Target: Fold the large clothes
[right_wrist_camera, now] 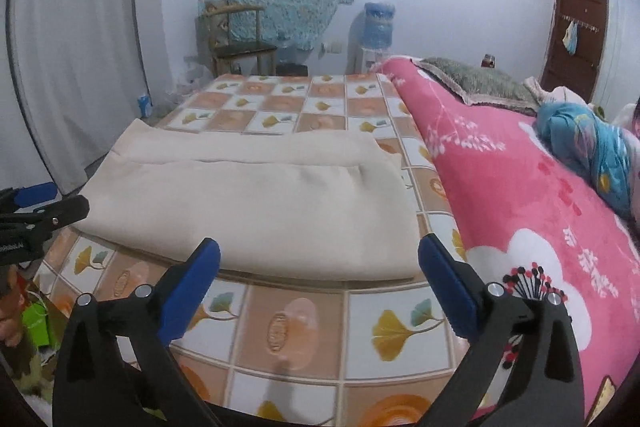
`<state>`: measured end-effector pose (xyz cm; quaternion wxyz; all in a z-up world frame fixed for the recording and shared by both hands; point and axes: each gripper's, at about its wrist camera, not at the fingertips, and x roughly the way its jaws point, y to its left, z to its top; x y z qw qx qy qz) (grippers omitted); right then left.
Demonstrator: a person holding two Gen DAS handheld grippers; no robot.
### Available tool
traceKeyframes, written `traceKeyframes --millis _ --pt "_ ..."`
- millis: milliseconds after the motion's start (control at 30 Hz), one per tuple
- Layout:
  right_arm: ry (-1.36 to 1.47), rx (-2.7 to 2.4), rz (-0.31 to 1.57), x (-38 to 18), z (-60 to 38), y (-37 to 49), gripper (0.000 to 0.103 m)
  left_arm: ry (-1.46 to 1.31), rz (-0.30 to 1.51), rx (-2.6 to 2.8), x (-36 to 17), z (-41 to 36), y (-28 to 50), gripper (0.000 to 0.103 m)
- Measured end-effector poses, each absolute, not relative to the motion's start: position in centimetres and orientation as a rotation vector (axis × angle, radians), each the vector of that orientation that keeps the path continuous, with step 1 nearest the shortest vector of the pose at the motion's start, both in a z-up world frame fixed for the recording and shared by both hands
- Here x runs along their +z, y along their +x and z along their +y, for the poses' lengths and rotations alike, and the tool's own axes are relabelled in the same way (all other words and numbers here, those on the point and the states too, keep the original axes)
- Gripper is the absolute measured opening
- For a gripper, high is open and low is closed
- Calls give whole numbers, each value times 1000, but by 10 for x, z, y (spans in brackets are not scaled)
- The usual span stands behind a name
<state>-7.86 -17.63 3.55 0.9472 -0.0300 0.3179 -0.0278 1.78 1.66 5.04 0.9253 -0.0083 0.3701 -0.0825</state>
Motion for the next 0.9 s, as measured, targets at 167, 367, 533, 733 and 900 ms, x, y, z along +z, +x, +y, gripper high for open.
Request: traceKeyframes --millis 167,367,533,733,900 --pt "-43 -76 619 33 -163 -89 97 -1 719 -8 50 20 0 94" --pt "7 -66 690 19 -158 -97 97 -25 758 80 35 26 -12 94" --pt "13 -73 709 11 -153 -106 97 -21 804 97 19 29 -18 94" --pt "-17 -80 740 3 -143 -106 97 1 820 101 11 26 -26 94" --pt "-46 -89 750 3 -140 -105 97 12 823 95 11 23 -29 94"
